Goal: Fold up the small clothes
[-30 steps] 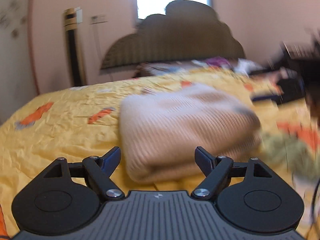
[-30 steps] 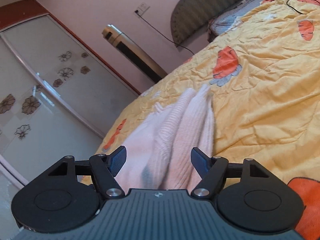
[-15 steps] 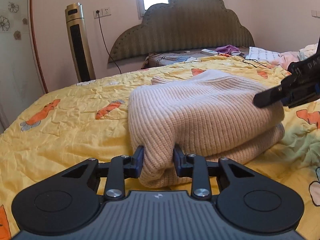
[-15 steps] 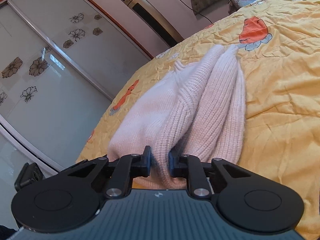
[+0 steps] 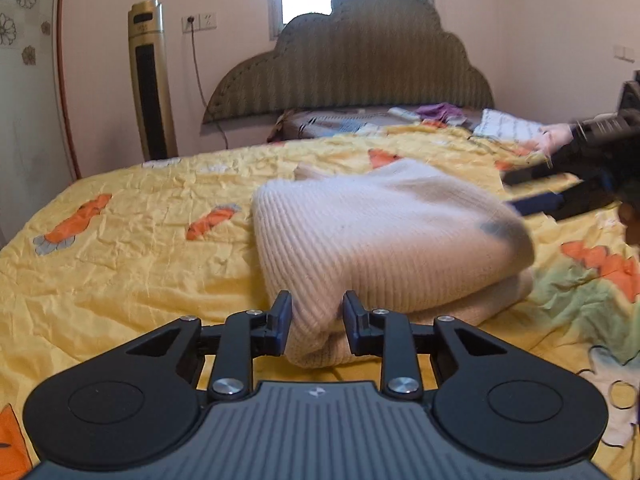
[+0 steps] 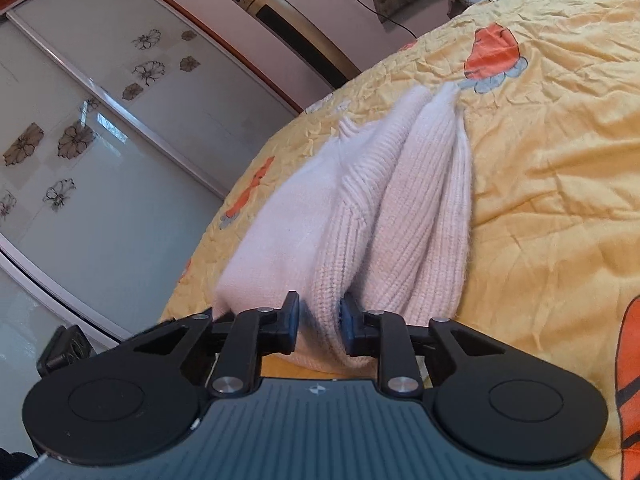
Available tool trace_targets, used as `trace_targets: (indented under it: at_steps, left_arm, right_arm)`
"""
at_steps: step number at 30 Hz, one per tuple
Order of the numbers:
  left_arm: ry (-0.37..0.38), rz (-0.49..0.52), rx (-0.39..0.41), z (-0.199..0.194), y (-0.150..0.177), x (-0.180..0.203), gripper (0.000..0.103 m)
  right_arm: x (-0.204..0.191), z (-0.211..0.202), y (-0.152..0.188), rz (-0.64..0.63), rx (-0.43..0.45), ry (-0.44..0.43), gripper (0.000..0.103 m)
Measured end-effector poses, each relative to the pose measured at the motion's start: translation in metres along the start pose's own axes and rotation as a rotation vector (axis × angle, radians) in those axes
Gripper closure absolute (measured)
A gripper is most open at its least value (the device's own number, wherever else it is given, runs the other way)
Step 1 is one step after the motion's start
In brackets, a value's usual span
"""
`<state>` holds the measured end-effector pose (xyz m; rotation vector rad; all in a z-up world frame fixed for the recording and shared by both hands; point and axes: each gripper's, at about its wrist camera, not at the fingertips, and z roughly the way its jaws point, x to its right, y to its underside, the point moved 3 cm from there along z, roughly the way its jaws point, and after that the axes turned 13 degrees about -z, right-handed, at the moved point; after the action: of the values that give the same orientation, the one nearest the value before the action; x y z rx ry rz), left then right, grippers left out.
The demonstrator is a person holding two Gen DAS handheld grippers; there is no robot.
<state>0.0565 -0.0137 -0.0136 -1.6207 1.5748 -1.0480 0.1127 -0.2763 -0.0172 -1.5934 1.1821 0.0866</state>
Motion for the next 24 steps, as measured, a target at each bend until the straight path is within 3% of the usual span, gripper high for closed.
trace_targets:
  at_steps: [2, 4, 6, 10, 13, 15, 17, 20, 24]
  left_arm:
    - [0.009, 0.032, 0.011, 0.001, -0.002, 0.004, 0.07]
    - [0.002, 0.063, -0.018, 0.012, 0.0, 0.012, 0.065]
    - [0.004, 0.091, -0.033, 0.019, 0.005, 0.018, 0.04]
    - [-0.035, 0.141, -0.028, 0.03, 0.014, 0.021, 0.036]
    - [-0.047, 0.044, -0.064, 0.043, 0.008, 0.005, 0.036]
    - [-0.025, -0.02, -0.074, 0.048, 0.004, -0.001, 0.05]
    - [-0.025, -0.044, -0.06, 0.048, 0.001, -0.003, 0.063]
    - [0.001, -0.077, -0.064, 0.039, -0.003, -0.007, 0.069]
    - [0.004, -0.019, -0.065, 0.044, 0.007, -0.005, 0.07]
  right_arm:
    - [0.0, -0.012, -0.02, 0.003, 0.074, -0.011, 0.037]
    - [0.004, -0.012, -0.046, -0.012, 0.134, 0.002, 0.029]
    - [0.02, 0.002, -0.07, 0.025, 0.126, 0.023, 0.03]
    - [0.053, 0.047, -0.099, 0.078, 0.044, 0.116, 0.036]
    - [0.066, 0.076, -0.102, 0.107, -0.003, 0.117, 0.039]
    - [0.067, 0.088, -0.103, 0.107, -0.007, 0.119, 0.051]
    - [0.064, 0.098, -0.103, 0.06, -0.01, 0.136, 0.086]
    - [0.053, 0.095, -0.102, -0.043, -0.006, 0.186, 0.086]
    - [0.065, 0.056, -0.097, 0.011, 0.072, 0.159, 0.089]
